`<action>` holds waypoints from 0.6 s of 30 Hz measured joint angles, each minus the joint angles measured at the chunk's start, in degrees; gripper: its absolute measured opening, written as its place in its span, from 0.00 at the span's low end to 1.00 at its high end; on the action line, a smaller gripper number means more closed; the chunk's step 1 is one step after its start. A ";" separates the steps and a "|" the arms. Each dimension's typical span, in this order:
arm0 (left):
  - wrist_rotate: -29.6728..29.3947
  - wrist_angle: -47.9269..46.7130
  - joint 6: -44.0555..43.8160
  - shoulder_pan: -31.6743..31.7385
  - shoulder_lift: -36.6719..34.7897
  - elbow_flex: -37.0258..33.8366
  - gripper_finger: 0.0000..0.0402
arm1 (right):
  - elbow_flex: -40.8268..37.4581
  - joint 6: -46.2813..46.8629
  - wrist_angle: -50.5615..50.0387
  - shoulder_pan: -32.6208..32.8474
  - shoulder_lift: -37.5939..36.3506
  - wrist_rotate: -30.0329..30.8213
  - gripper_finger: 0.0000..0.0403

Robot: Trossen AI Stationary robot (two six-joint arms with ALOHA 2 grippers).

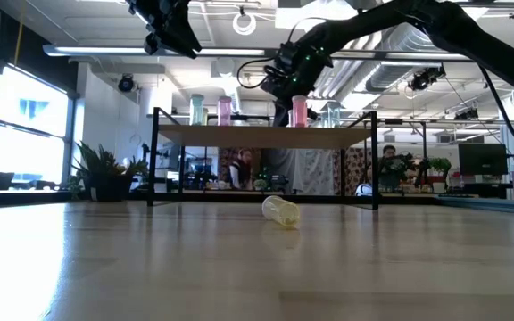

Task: Pick and place medicine bottles onto shelf by color
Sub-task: Adjust the pink pill bottles on the shelf

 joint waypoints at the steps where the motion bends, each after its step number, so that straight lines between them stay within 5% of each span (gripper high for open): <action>1: 0.00 0.02 0.00 0.00 0.00 0.00 0.31 | 0.00 0.00 0.19 0.13 0.06 0.09 0.00; 18: 0.00 0.02 0.02 0.02 0.02 0.00 0.31 | 0.09 -0.43 -0.43 1.24 1.90 0.51 0.00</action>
